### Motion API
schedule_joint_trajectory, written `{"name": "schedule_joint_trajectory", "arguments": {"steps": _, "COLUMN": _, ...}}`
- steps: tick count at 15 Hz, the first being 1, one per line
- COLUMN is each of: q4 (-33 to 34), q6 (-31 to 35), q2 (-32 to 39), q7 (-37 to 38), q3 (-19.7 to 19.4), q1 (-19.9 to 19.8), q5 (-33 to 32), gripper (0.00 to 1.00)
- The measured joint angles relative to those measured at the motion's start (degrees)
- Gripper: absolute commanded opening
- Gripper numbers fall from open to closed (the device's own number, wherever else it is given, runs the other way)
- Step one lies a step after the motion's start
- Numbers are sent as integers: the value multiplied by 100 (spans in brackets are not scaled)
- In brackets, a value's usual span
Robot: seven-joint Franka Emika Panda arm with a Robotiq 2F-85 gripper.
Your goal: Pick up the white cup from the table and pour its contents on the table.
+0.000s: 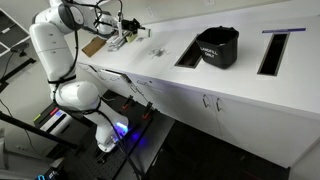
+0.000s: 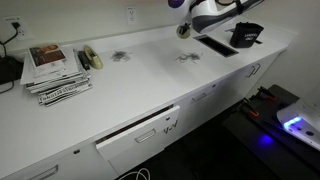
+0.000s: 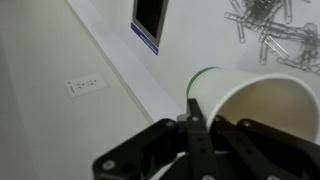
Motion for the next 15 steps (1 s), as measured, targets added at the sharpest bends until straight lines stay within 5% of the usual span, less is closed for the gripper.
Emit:
{"name": "schedule_joint_trajectory", "arguments": {"steps": 9, "q4": -421, "q6": 1999, "q2": -284, "q7": -1225, "q3": -2, "q1": -48, "q5": 1756, "gripper": 1}}
{"name": "schedule_joint_trajectory", "arguments": {"steps": 15, "q4": -412, "q6": 2322, "q2": -151, "q7": -2593, "q3": -3, "q1": -15, "q5": 3355, "gripper": 0}}
